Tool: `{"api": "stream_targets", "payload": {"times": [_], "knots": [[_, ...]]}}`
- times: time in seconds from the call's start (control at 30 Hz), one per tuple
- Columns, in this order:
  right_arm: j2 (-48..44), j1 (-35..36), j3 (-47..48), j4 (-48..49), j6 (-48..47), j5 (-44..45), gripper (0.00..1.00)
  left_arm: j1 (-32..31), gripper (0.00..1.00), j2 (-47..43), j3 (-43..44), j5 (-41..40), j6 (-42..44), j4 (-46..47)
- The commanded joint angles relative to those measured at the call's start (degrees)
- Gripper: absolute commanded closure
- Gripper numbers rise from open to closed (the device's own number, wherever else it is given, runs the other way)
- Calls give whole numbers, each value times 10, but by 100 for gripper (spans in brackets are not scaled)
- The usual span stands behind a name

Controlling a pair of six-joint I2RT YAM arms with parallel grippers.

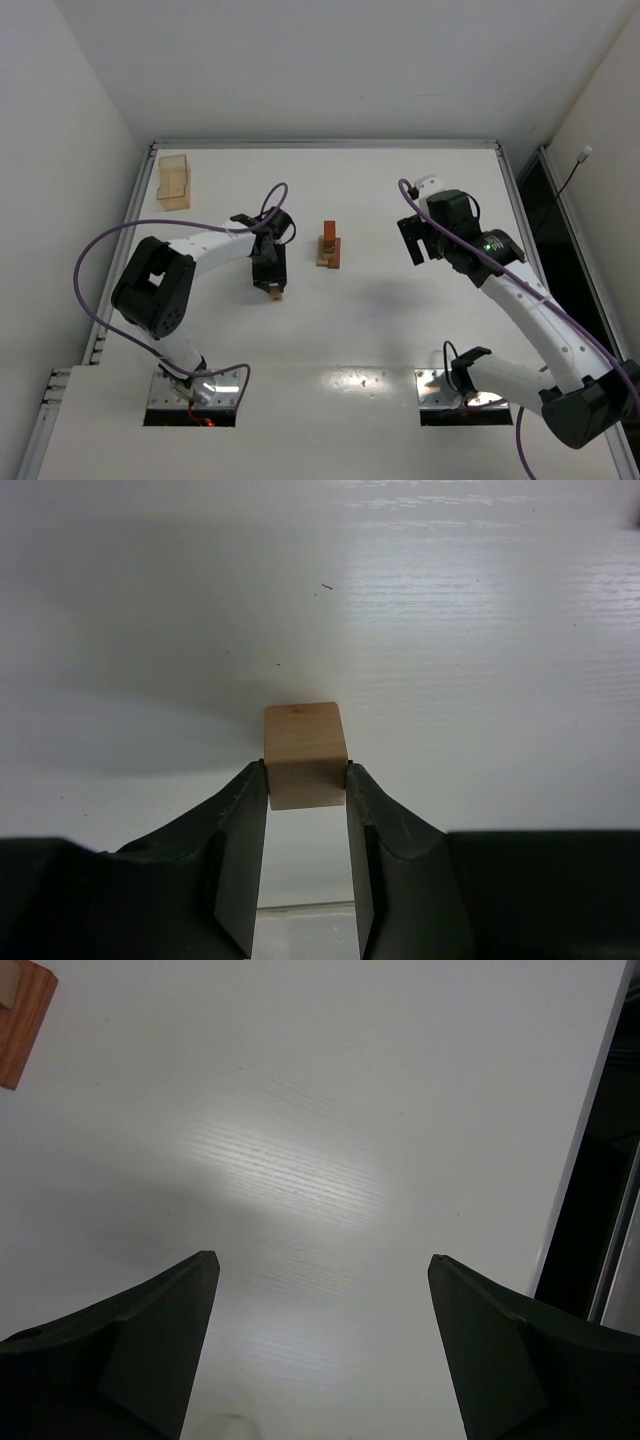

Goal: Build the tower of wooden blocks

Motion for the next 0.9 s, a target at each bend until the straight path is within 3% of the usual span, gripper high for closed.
{"api": "stream_targets", "payload": {"times": [0.0,0.07,0.5,0.87], "knots": [[2,-2,1,26,10,-4,18,-5,88,9,16,-15,-6,10],[2,-2,-4,26,10,-4,18,-5,100,9,21,-20,1,10],[-15,-20,-10,37,70,-48,23,-16,100,-95,152,-15,22,-3],[9,-72,15,38,142,-134,24,-16,100,-36,346,45,79,-19]]}}
